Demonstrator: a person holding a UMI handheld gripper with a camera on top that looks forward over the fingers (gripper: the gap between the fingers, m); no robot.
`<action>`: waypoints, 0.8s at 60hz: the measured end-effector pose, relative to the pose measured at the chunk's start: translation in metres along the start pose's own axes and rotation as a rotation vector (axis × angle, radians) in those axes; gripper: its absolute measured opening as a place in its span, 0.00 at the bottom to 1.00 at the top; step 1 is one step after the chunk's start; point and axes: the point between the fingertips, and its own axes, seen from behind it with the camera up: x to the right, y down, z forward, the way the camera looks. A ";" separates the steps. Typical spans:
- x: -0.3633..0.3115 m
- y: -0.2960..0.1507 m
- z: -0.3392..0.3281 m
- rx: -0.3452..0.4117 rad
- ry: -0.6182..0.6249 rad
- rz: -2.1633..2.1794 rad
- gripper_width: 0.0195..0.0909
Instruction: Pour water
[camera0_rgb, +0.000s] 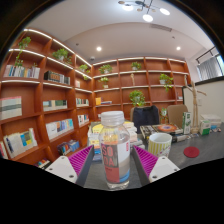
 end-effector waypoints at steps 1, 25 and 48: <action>0.001 0.001 0.002 -0.002 0.006 0.001 0.84; 0.023 0.002 0.013 0.022 0.131 -0.055 0.27; 0.036 -0.002 0.025 -0.020 0.181 0.159 0.23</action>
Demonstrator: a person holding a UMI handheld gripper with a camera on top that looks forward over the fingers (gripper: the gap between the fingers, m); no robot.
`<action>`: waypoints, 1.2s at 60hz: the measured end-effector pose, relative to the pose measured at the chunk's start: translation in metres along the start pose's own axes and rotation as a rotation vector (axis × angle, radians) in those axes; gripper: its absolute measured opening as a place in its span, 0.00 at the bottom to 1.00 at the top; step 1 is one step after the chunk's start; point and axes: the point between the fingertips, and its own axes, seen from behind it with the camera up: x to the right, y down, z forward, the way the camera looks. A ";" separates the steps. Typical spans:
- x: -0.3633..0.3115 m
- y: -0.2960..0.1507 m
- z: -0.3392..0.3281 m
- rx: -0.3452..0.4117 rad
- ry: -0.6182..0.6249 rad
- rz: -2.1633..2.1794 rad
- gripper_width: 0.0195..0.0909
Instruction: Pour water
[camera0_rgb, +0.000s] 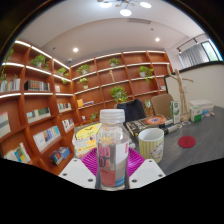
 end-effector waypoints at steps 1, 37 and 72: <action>-0.001 -0.003 0.002 0.002 -0.007 0.040 0.23; 0.008 -0.076 0.076 0.112 -0.171 1.450 0.23; 0.012 -0.108 0.071 0.131 -0.225 1.629 0.23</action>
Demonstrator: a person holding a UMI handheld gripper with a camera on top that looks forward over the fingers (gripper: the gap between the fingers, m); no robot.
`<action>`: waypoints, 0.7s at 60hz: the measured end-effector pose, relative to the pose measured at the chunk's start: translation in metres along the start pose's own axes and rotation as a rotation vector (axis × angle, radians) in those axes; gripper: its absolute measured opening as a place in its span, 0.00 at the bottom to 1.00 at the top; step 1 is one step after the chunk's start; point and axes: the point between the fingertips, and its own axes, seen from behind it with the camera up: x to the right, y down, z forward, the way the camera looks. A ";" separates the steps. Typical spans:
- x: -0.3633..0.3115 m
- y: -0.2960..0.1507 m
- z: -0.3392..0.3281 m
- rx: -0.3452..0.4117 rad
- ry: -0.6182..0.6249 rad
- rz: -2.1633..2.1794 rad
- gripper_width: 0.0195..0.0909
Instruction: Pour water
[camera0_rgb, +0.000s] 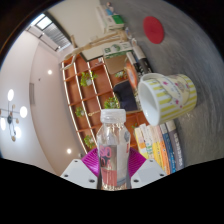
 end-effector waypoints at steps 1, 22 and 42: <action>-0.006 0.003 0.000 -0.011 -0.004 -0.047 0.23; -0.076 -0.111 -0.031 0.157 0.296 -1.463 0.25; -0.029 -0.272 -0.053 0.353 0.595 -1.740 0.25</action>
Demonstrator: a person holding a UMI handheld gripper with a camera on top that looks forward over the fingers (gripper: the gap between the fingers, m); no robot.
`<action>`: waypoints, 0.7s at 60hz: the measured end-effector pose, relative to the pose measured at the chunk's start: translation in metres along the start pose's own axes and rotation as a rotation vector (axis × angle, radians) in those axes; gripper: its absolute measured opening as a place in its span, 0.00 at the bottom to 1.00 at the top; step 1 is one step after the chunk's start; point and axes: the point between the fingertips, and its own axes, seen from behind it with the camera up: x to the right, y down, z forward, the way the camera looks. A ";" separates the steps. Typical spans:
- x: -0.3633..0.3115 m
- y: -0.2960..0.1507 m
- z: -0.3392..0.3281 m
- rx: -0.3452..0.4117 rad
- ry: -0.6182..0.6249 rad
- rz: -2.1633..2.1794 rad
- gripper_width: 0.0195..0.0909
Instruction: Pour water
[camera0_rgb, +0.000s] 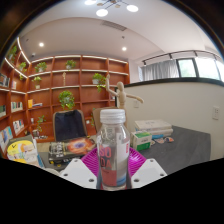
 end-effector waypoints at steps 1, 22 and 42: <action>0.002 0.008 0.008 0.005 0.006 -0.003 0.24; 0.000 0.033 0.041 0.017 -0.039 -0.014 0.25; -0.004 0.047 0.023 -0.022 -0.043 -0.001 0.73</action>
